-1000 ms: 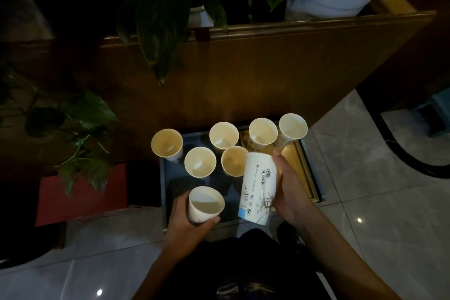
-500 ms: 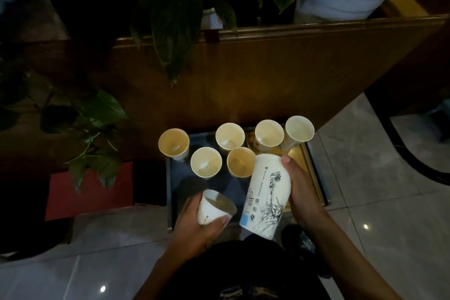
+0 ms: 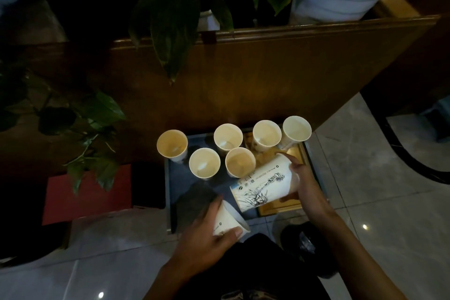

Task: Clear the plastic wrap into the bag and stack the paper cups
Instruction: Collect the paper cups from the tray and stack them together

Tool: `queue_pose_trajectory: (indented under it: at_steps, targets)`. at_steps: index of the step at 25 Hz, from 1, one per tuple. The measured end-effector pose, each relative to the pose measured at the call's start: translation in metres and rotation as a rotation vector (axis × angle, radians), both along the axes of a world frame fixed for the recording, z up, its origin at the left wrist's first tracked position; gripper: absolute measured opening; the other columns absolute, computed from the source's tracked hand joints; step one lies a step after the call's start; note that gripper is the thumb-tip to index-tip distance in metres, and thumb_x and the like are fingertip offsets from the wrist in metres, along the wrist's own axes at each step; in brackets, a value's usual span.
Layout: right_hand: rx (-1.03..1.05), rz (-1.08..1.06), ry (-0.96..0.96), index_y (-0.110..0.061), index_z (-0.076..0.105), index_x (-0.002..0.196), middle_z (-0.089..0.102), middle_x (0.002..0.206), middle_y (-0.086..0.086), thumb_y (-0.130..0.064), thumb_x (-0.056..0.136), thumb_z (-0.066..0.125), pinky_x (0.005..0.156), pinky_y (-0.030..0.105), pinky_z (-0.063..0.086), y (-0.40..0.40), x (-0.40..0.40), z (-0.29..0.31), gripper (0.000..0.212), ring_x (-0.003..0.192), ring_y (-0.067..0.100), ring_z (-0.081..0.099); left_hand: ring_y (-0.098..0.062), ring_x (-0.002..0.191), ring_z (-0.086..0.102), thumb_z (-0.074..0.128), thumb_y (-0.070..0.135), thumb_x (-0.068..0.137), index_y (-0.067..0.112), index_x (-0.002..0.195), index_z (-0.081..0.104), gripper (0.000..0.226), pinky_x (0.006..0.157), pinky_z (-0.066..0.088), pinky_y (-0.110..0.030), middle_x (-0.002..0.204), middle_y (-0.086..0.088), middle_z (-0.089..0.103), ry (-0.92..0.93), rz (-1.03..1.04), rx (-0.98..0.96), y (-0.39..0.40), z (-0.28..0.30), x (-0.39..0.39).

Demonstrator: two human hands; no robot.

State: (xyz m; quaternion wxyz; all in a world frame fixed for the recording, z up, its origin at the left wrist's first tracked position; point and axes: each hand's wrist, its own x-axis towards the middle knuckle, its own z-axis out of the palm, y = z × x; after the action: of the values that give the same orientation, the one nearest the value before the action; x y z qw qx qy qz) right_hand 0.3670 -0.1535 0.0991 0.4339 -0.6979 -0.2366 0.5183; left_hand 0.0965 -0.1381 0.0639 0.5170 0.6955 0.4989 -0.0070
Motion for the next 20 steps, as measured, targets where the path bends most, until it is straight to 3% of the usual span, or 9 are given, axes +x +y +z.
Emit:
queue_pose_trajectory:
  at_steps: [3,5,9,13,17,20]
  targets:
    - [-0.011,0.001,-0.005,-0.061,0.065,0.109,0.075,0.097,-0.007,-0.062,0.073,0.037,0.061,0.038,0.058,-0.005,0.0,-0.002,0.045,0.084,0.016,0.071,-0.012,0.13,0.042,0.063,0.097,0.038,0.068,0.14,0.002,0.123,0.104,0.041,-0.036,0.152,0.023,0.031,0.051,0.067,0.004,0.002,0.01,0.005]
    - [-0.025,0.017,0.017,-0.056,0.067,0.113,0.074,0.1,-0.001,-0.059,0.075,0.037,0.059,0.04,0.059,-0.007,-0.005,-0.003,0.049,0.088,0.024,0.07,-0.01,0.13,0.045,0.068,0.093,0.032,0.059,0.144,0.01,0.13,0.104,0.043,-0.034,0.15,0.022,0.037,0.083,0.077,0.045,0.003,0.014,0.008]
    - [-0.035,0.067,0.018,-0.049,0.066,0.115,0.073,0.103,0.002,-0.062,0.086,0.037,0.067,0.048,0.061,-0.01,-0.017,0.0,0.043,0.093,0.028,0.07,-0.005,0.118,0.052,0.067,0.09,0.043,0.049,0.141,0.028,0.113,0.089,0.046,-0.026,0.137,0.023,0.048,0.086,0.048,0.173,0.003,0.025,0.01]
    - [0.008,0.156,-0.017,-0.044,0.063,0.117,0.072,0.1,-0.007,-0.071,0.08,0.047,0.073,0.036,0.059,-0.012,-0.022,0.006,0.049,0.091,0.015,0.071,-0.007,0.113,0.061,0.062,0.092,0.047,0.054,0.136,0.028,0.103,0.083,0.05,-0.028,0.128,0.025,0.054,0.106,0.019,0.28,0.002,0.037,0.014]
    - [0.028,0.13,-0.003,-0.036,0.068,0.104,0.071,0.096,-0.005,-0.059,0.071,0.058,0.068,0.027,0.054,-0.005,-0.03,0.015,0.042,0.087,0.013,0.067,-0.013,0.107,0.067,0.058,0.095,0.047,0.058,0.134,0.022,0.102,0.079,0.051,-0.028,0.117,0.022,0.066,0.101,0.028,0.311,0.001,0.042,0.015]
    - [0.069,0.134,-0.003,-0.034,0.072,0.101,0.072,0.101,-0.01,-0.039,0.08,0.055,0.072,0.027,0.052,-0.003,-0.037,0.017,0.027,0.091,0.012,0.065,-0.014,0.104,0.068,0.056,0.096,0.047,0.058,0.133,0.02,0.101,0.077,0.05,-0.027,0.115,0.02,0.067,0.094,0.018,0.319,0.001,0.044,0.016]
